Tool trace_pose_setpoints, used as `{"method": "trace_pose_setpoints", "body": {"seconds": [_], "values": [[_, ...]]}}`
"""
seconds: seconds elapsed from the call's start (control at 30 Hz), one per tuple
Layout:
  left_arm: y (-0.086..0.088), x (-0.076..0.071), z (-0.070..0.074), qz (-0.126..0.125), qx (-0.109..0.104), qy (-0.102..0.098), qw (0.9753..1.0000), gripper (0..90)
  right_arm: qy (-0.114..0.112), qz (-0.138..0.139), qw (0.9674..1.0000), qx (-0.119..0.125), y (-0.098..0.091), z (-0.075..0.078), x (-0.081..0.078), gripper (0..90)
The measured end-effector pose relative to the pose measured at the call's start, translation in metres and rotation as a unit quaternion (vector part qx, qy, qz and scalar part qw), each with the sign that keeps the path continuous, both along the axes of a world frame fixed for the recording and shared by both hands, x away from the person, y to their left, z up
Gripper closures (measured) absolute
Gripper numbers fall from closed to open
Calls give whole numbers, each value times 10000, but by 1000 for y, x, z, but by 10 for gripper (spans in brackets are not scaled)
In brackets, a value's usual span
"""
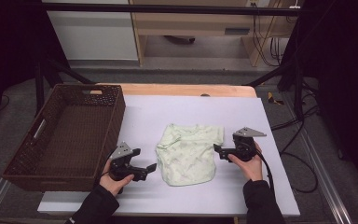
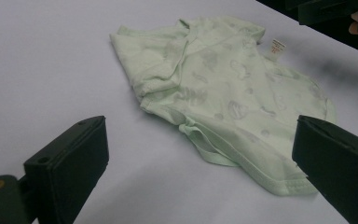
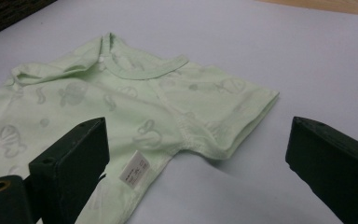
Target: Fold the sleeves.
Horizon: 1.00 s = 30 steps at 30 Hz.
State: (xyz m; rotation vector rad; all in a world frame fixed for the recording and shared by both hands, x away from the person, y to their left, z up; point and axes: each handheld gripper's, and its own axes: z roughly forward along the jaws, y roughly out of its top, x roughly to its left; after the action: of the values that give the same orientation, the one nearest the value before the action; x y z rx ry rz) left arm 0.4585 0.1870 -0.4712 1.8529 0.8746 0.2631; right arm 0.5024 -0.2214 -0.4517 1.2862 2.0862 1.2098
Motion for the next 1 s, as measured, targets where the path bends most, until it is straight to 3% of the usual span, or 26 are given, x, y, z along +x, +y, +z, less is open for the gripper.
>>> {"method": "trace_pose_setpoints", "body": {"seconds": [0.4, 0.67, 1.0], "values": [[0, 1, -1, 1, 2, 31, 10000, 33, 84, -237, 9995, -198, 2, -5, 26, 85], [0, 1, -2, 11, 15, 36, 10000, 33, 138, -323, 9992, -203, 6, -6, 38, 96], [0, 1, -2, 4, 7, 42, 10000, 33, 304, -474, 9978, -338, 4, -15, 46, 194]]}}
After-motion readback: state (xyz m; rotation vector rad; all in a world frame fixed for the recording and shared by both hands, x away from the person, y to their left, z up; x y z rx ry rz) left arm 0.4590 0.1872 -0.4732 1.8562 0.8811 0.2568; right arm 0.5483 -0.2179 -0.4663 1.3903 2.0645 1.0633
